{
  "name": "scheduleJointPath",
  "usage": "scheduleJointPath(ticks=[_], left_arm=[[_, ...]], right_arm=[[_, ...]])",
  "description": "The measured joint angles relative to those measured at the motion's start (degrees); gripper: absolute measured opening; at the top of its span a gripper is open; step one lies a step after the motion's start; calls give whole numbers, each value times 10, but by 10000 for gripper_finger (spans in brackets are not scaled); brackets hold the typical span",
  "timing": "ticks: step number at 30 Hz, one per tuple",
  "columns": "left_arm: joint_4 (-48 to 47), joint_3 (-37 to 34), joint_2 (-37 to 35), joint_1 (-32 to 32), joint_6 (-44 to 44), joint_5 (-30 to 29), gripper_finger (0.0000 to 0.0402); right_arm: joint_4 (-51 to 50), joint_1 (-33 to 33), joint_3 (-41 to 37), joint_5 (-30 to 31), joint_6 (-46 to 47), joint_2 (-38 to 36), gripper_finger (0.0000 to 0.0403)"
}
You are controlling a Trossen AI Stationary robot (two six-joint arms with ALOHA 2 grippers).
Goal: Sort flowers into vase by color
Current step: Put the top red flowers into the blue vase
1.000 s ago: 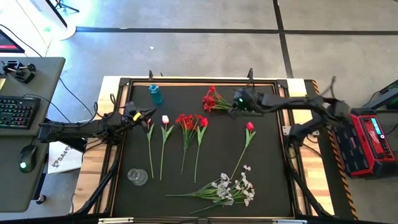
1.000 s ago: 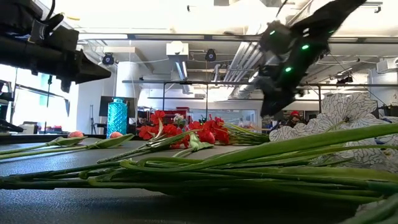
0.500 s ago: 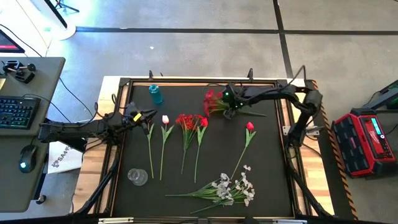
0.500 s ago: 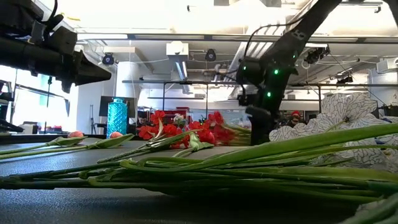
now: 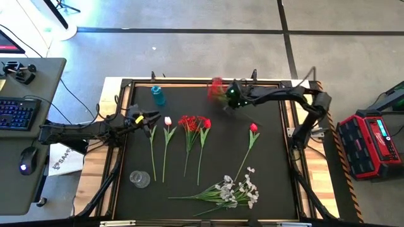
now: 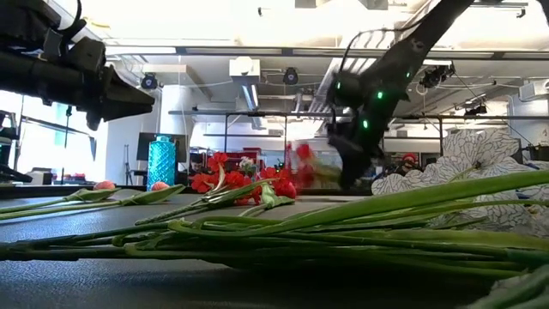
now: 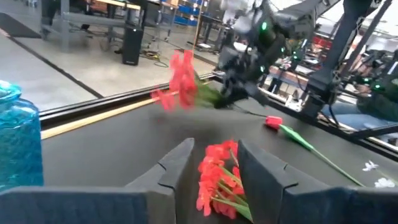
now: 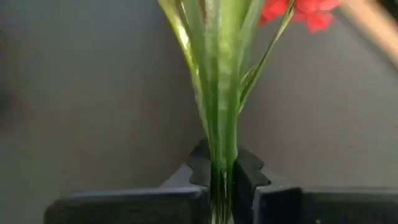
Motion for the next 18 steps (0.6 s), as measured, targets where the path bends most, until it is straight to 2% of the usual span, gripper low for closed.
scheduleJointPath(ticks=[4,9,14,18], left_arm=[[13,0,6,0,0,7,123],[39,0,17,0,6,28,146],[123,0,45,0,37,95,184],[182,0,83,0,47,110,211]], right_arm=[[38,3,0,-1,21,-43,11],[146,27,1,-20,20,-93,7],[324,69,1,-76,7,-99,3],[444,107,1,-103,0,-81,2]])
